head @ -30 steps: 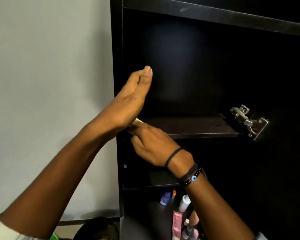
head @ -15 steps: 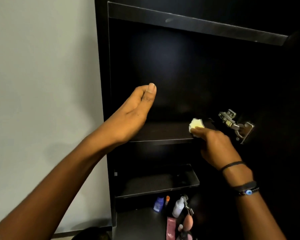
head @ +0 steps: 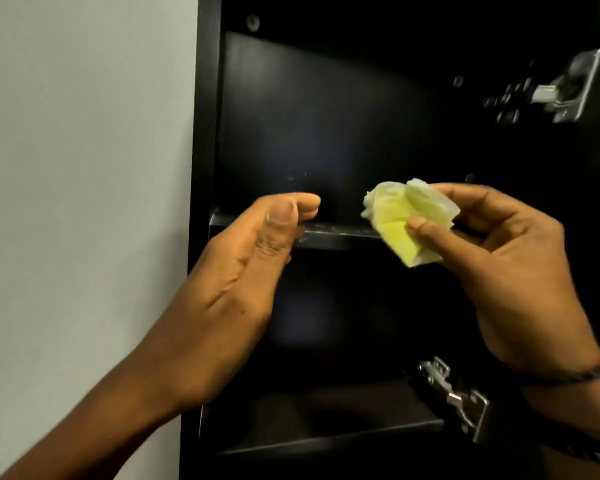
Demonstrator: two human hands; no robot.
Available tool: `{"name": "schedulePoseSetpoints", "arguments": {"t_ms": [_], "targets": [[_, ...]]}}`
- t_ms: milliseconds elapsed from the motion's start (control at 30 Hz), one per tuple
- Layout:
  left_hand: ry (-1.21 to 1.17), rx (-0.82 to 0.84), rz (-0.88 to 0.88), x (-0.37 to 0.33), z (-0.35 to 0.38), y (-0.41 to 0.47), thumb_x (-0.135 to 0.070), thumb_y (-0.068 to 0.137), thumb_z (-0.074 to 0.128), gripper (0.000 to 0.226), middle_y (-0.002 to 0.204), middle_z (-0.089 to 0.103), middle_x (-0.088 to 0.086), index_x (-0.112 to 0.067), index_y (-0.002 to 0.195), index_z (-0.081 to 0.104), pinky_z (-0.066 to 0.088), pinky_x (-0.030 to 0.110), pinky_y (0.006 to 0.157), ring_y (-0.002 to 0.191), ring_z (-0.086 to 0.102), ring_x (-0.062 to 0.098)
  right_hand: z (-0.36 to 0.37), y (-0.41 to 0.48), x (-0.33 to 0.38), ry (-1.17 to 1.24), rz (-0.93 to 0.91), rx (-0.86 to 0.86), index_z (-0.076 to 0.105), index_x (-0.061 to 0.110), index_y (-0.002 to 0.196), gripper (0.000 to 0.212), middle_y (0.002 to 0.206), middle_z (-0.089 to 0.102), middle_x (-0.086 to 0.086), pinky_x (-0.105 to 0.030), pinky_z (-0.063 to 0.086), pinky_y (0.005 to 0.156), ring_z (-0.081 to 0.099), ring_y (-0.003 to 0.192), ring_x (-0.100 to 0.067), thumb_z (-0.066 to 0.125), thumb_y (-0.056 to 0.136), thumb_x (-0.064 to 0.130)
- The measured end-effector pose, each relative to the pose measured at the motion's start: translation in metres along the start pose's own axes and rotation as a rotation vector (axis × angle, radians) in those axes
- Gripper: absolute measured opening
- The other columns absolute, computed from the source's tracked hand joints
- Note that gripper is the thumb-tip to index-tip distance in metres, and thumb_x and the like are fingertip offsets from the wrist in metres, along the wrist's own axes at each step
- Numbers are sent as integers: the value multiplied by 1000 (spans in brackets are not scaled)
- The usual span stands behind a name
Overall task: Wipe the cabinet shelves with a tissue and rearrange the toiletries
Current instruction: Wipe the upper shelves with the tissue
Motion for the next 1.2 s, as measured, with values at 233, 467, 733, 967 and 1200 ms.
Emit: {"name": "schedulePoseSetpoints", "arguments": {"t_ms": [233,467,733,967,1200], "targets": [[234,15,127,-22,-8,55,-58,90,27,48,103,65,1,-25,109,57,51,37,83,95,62,13,6,62,-31,-625,30,121,62,29,97,32,103,65,5,-35,58,78,68,90,-17,77,71,19],[328,102,66,-7,-10,68,-53,89,28,52,105,63,12,-14,109,56,45,27,83,100,58,23,19,69,-34,-1065,-89,322,63,31,117,46,150,32,14,-27,31,107,30,139,-10,72,75,14],[326,123,48,-2,-16,64,-55,87,27,55,107,62,11,-13,109,56,44,24,82,99,57,20,12,81,-32,-897,-224,195,67,27,108,40,120,55,7,-16,45,91,55,108,-9,74,72,10],[398,164,46,5,-8,72,-57,90,26,46,99,62,-5,-26,104,56,48,39,89,98,58,10,50,68,-71,-1172,96,641,65,17,98,41,96,70,-2,-40,50,87,64,94,-22,32,97,40],[348,130,87,-8,-3,89,-65,87,24,59,103,63,6,-20,104,58,48,28,88,97,58,17,133,9,-11,-868,-227,732,52,22,77,32,75,52,11,-26,41,65,52,69,-10,32,96,38]]}}
Point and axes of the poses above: each hand's wrist, its own y-axis towards the middle knuckle, its own z-axis out of the palm, x = y × z, the point moved 7 cm from there along y, towards the middle knuckle
